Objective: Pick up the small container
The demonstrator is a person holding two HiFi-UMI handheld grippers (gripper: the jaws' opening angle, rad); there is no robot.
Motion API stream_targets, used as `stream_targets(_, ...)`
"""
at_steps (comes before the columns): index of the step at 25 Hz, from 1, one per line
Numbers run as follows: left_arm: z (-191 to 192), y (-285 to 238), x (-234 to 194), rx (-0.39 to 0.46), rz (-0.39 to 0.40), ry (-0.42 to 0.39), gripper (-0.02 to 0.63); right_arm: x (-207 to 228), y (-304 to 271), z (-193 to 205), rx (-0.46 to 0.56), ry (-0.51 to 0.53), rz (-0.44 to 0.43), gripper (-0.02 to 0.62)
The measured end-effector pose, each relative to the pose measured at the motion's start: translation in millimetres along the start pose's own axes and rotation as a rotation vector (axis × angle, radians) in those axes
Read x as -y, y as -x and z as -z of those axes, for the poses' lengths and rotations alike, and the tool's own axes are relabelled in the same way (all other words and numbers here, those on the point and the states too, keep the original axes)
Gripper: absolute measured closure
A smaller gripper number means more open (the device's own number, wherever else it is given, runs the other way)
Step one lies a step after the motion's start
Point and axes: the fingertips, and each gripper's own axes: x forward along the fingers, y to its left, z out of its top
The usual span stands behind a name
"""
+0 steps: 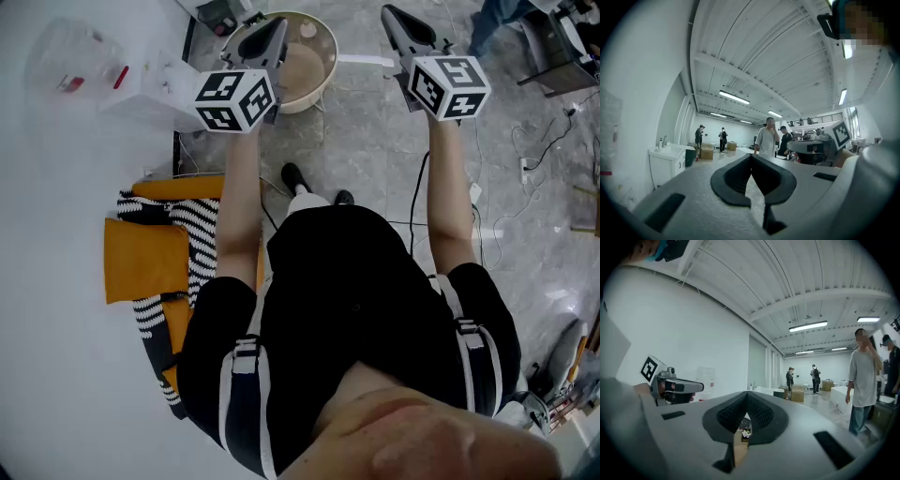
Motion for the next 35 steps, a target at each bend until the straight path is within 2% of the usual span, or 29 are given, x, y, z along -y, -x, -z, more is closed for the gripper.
stream_targets(9,-3.3,5.1,5.7,0.007,-0.005,-0.002,0.588,-1.3,5.8,-0.5,-0.003,0.006,0.006,0.592)
stream_targets(13,0.9,3.3,4.4,0.004,-0.005,0.000,0.588,4.9,5.0,2.9,0.002,0.017,0.043,0.592)
stream_targets(21,8.5,-8.8,-7.2,-0.013,-0.021,0.003,0.588,15.8,-11.2,21.8,-0.014,-0.015,0.019,0.592)
stream_targets(27,22.4,-37.8,-43.6,-0.029,-0.031,0.019,0.588,33.3,-55.2,40.8,-0.034,-0.038,0.005,0.592)
stream_targets(32,30.6,-79.9,-101.3,-0.013,-0.031,0.038,0.588,58.0,-121.5,51.0,-0.049,-0.025,0.003,0.592)
stream_targets(35,24.4,-116.1,-139.7,0.003,-0.042,0.019,0.588,82.8,-169.2,48.1,-0.057,-0.011,0.003,0.592)
